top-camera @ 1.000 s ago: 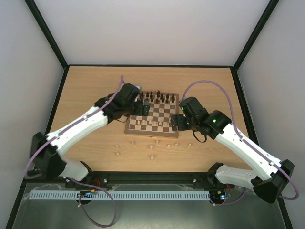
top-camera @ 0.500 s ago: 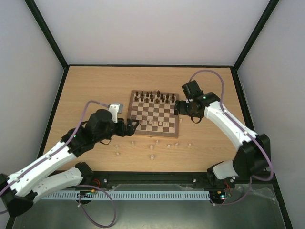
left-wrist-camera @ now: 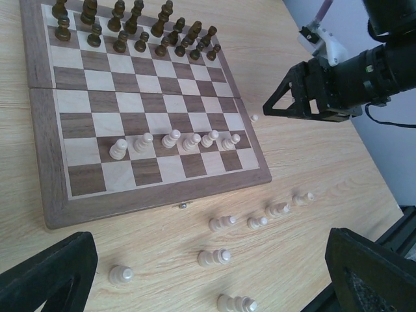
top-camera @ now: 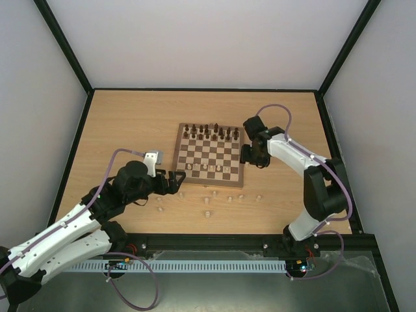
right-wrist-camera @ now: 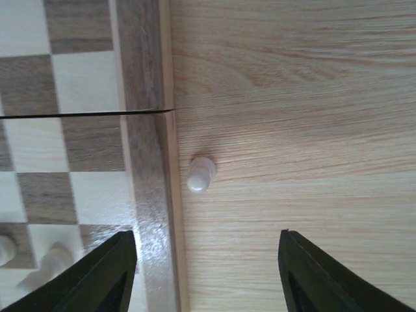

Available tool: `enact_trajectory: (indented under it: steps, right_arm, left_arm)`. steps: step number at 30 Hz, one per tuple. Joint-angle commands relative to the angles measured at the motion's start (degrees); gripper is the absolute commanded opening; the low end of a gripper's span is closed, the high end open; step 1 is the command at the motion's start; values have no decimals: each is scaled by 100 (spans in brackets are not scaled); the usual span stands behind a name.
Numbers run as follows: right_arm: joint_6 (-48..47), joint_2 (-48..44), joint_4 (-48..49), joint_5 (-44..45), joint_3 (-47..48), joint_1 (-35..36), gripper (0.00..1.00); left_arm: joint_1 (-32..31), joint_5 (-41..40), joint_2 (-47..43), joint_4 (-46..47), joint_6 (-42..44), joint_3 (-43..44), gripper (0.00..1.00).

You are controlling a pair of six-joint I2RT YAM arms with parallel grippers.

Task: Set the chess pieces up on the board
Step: Pick up the chess piece at the center of the board.

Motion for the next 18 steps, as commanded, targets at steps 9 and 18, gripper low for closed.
enact_trajectory:
  steps: [9,18]
  right_arm:
    - [-124,984,-27,342,344,11,49]
    - [-227,1129,22,423,468,-4,44]
  left_arm:
    - [-25,61,256,411,150,-256,99]
    - [-32,108,426,557,108,-326,99]
